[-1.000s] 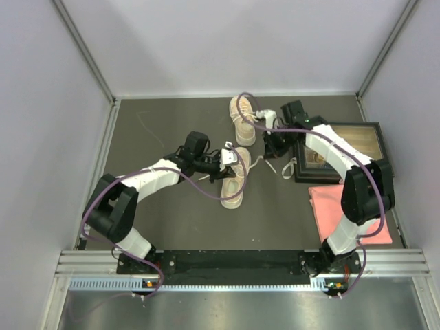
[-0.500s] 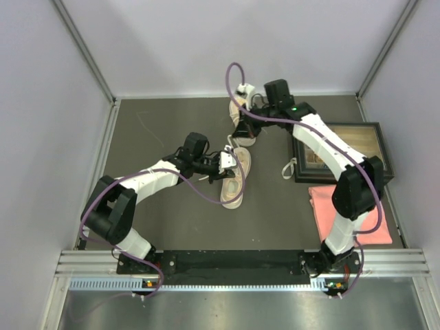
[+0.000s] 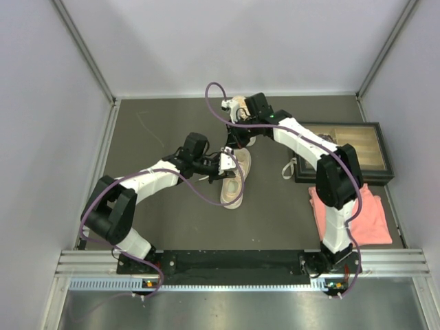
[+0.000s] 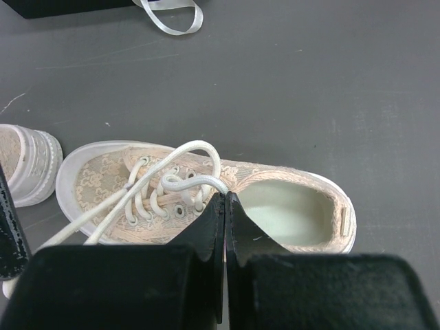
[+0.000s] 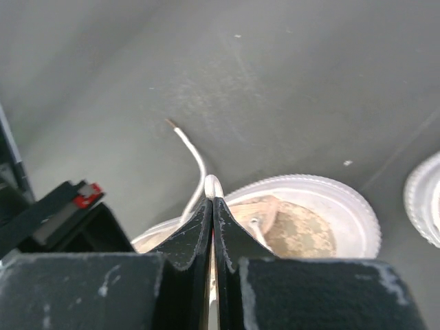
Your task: Tie the shoes
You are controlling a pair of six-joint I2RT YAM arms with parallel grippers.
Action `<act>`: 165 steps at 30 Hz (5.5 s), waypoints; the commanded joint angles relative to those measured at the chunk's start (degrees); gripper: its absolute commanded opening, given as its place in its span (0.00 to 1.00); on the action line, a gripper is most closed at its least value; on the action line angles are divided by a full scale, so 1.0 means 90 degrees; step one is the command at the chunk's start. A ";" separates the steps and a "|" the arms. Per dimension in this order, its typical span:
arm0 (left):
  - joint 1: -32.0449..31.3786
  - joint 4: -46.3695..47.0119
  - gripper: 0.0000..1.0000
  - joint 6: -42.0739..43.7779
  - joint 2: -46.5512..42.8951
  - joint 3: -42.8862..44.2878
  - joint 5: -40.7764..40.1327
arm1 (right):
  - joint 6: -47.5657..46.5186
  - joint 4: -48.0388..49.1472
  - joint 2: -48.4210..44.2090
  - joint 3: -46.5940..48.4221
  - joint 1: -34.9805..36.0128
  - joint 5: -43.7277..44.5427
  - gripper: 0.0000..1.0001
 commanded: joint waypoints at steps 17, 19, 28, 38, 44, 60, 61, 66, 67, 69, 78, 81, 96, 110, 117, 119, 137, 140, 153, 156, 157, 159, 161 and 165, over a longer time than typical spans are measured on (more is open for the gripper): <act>-0.0015 0.0114 0.00 0.0296 -0.0290 -0.0148 0.0268 | 0.0276 -0.0402 0.0353 0.0569 0.0230 -0.0658 0.30; -0.0005 0.0231 0.00 0.0256 -0.0290 -0.0168 0.0220 | 0.0373 -0.0608 0.0207 0.0735 0.0133 -0.0805 0.61; -0.0005 0.0778 0.00 0.0032 -0.0280 -0.0333 0.0083 | -0.0143 -0.1966 -0.0467 0.0084 -0.0473 -0.1704 0.61; 0.0004 0.1217 0.00 -0.0027 -0.0261 -0.0392 -0.0035 | -0.0085 -0.1967 -0.0302 -0.0436 -0.0483 -0.1705 0.61; -0.0005 0.1257 0.00 0.0031 -0.0251 -0.0382 -0.0084 | 0.0042 -0.1860 -0.0204 -0.0426 -0.0473 -0.1616 0.62; 0.0004 0.1413 0.00 0.0012 -0.0271 -0.0451 -0.0123 | 0.0511 -0.1361 0.0119 -0.0328 -0.0512 -0.1255 0.42; 0.0004 0.1413 0.00 0.0012 -0.0280 -0.0451 -0.0142 | 0.0511 -0.1371 0.0109 -0.0328 -0.0522 -0.1284 0.40; -0.0005 0.1471 0.00 -0.0017 -0.0261 -0.0461 -0.0162 | 0.0491 -0.1381 0.0099 -0.0358 -0.0512 -0.1372 0.31; 0.0004 0.1491 0.00 -0.0017 -0.0242 -0.0470 -0.0171 | 0.0491 -0.1371 0.0099 -0.0348 -0.0522 -0.1392 0.29; 0.0004 0.1501 0.00 -0.0017 -0.0242 -0.0480 -0.0191 | 0.0462 -0.1410 0.0089 -0.0329 -0.0512 -0.1401 0.19; 0.0014 0.1394 0.12 -0.0085 -0.0368 -0.0500 -0.0415 | 0.0432 -0.1284 -0.0018 -0.0426 -0.0532 -0.1314 0.00; 0.0217 0.0994 0.40 -0.0649 -0.0573 -0.0296 -0.0863 | 0.0501 -0.1186 -0.0077 -0.0446 -0.0551 -0.1255 0.00; 0.1694 -0.2151 0.44 0.2120 0.0831 0.1374 0.0619 | 0.0511 -0.1088 -0.0126 -0.0573 -0.0551 -0.1294 0.00; 0.1548 -0.2113 0.46 0.0853 0.1985 0.2117 0.0932 | 0.0511 -0.1078 -0.0106 -0.0553 -0.0551 -0.1216 0.00; 0.1518 -0.1741 0.43 -0.0026 0.2180 0.2137 0.0893 | 0.0550 -0.1049 -0.0067 -0.0524 -0.0551 -0.1226 0.00; 0.1528 -0.1732 0.43 -0.0076 0.2200 0.2156 0.0912 | 0.0550 -0.1039 -0.0077 -0.0524 -0.0542 -0.1216 0.00; 0.1577 -0.2161 0.43 0.0432 0.2014 0.2224 0.0659 | 0.0462 -0.1078 -0.0067 -0.0563 -0.0551 -0.1206 0.00; 0.1470 -0.2200 0.43 0.0364 0.2150 0.2351 0.0396 | 0.0452 -0.1088 -0.0067 -0.0563 -0.0561 -0.1206 0.00; 0.1440 -0.3547 0.03 0.0735 0.2337 0.2811 0.0775 | 0.0423 -0.1029 -0.0038 -0.0602 -0.0551 -0.1128 0.00; 0.1537 -0.3616 0.00 0.0667 0.2064 0.2782 0.0922 | 0.0413 -0.1020 -0.0038 -0.0621 -0.0552 -0.1079 0.00; 0.1605 -0.3607 0.00 0.0647 0.1860 0.2704 0.0951 | 0.0413 -0.0991 -0.0047 -0.0641 -0.0542 -0.1050 0.00; 0.1664 -0.3636 0.00 0.0569 0.1625 0.2635 0.1029 | 0.0413 -0.0981 -0.0057 -0.0660 -0.0551 -0.1011 0.00; 0.1694 -0.3752 0.00 0.0598 0.1293 0.2538 0.1088 | 0.0413 -0.0942 -0.0067 -0.0680 -0.0542 -0.0982 0.00; 0.1674 -0.3948 0.00 0.0462 0.0659 0.2207 0.1419 | 0.0432 -0.0883 -0.0067 -0.0661 -0.0551 -0.0913 0.00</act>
